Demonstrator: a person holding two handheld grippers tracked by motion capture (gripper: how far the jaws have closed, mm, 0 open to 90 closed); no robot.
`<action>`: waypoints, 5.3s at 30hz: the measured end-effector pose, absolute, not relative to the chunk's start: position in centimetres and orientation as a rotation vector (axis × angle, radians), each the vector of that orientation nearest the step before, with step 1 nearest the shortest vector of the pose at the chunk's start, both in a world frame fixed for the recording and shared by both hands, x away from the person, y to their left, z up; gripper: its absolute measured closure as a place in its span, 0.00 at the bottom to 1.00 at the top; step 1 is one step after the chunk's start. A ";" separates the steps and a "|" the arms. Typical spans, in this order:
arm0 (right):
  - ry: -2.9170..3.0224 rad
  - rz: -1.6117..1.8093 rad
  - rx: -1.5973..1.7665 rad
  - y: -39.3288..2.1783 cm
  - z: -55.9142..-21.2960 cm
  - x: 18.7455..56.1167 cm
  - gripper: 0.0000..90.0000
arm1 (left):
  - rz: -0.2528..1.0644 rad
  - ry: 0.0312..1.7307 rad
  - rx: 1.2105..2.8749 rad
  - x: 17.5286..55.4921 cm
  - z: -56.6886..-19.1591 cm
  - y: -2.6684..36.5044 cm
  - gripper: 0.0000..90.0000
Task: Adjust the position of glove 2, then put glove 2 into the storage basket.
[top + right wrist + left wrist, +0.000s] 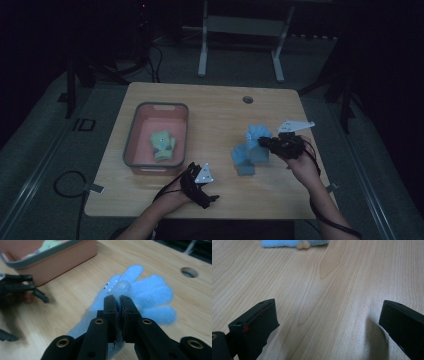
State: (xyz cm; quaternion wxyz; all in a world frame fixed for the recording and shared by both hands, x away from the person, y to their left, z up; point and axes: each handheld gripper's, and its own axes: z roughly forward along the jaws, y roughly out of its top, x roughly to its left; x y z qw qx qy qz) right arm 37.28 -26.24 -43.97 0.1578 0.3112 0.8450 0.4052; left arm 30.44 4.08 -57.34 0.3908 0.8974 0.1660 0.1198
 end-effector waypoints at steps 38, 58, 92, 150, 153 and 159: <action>2.694 1.061 0.973 -23.9 -52.8 41.1 0.92 | 0.299 0.418 2.281 30.5 -57.3 4.1 0.02; 2.591 1.177 0.994 -25.3 -51.5 39.8 0.44 | 0.303 0.445 2.239 30.4 -56.9 4.1 0.02; 2.471 1.178 0.998 -30.1 -49.4 38.0 0.13 | 0.215 0.348 2.281 30.2 -55.2 1.1 0.04; 2.586 1.057 1.172 -25.1 -54.8 44.1 0.44 | 0.463 0.095 2.400 36.3 -55.3 -6.9 0.82; 2.612 1.090 1.179 -24.7 -54.8 44.3 0.56 | 0.445 0.098 2.403 36.6 -55.3 -6.8 0.82; 2.666 1.123 1.102 -24.2 -55.0 44.0 0.82 | 0.439 0.106 2.411 36.6 -55.1 -6.5 0.83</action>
